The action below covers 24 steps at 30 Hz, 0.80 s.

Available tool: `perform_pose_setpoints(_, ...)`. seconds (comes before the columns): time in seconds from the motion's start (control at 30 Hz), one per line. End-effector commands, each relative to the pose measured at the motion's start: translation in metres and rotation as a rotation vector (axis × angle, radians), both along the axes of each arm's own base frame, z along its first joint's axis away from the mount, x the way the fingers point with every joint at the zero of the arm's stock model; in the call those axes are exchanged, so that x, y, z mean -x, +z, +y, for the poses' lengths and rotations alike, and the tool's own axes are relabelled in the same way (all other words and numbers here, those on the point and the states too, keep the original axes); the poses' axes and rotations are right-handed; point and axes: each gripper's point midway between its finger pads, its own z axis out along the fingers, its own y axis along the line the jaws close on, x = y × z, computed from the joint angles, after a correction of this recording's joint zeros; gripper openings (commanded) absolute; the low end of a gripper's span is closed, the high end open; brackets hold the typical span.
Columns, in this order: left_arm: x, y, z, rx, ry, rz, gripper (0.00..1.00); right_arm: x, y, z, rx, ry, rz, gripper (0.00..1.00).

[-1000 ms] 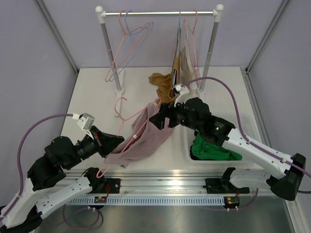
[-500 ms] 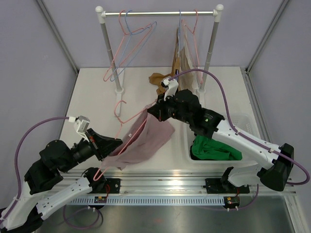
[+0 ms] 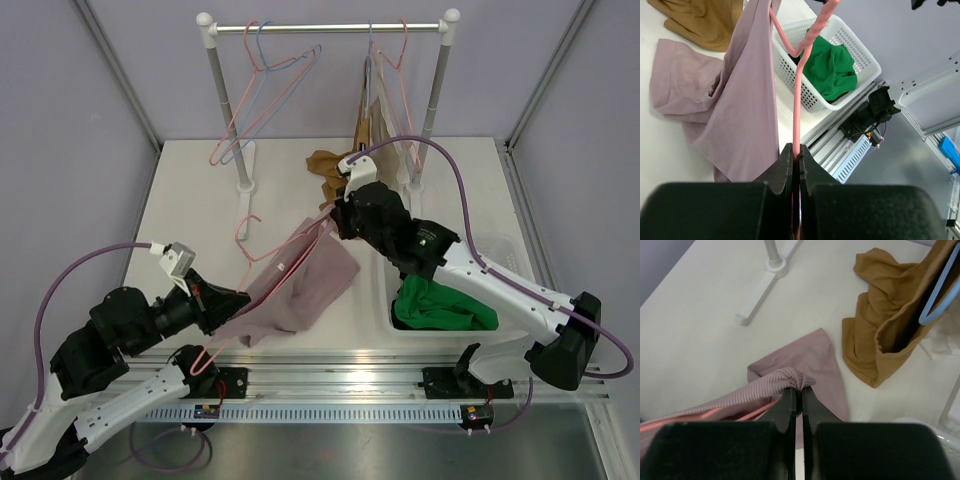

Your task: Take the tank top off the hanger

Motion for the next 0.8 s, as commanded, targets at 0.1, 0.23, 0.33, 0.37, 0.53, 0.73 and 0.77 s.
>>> perform_pose_setpoints(0.1,0.025,0.034,0.004,0.058,-0.119,-0.095,0.0,-0.037,0.011,-0.028,0.046,-0.135,-0.056,0.0)
perform_pose_setpoints(0.23,0.032,0.048,0.013,0.067,-0.129,-0.144,0.0,-0.042,0.012,-0.037,0.051,-0.142,-0.037,0.0)
perform_pose_setpoints(0.33,0.026,0.069,0.027,0.136,-0.042,-0.202,0.0,-0.032,0.017,-0.036,-0.015,-0.094,-0.014,0.0)
perform_pose_setpoints(0.37,0.021,0.075,0.03,0.167,-0.007,-0.223,0.0,-0.014,0.018,-0.025,-0.07,0.009,0.014,0.0)
perform_pose_setpoints(0.53,0.031,0.147,0.013,0.509,-0.095,-0.454,0.0,0.059,0.047,0.025,-0.418,0.406,0.097,0.0)
perform_pose_setpoints(0.73,0.009,0.188,-0.013,0.618,-0.075,-0.747,0.0,0.122,0.062,0.034,-0.542,0.666,0.223,0.0)
perform_pose_setpoints(0.77,-0.005,0.188,-0.023,0.596,-0.048,-0.748,0.0,0.129,0.062,0.031,-0.543,0.689,0.225,0.0)
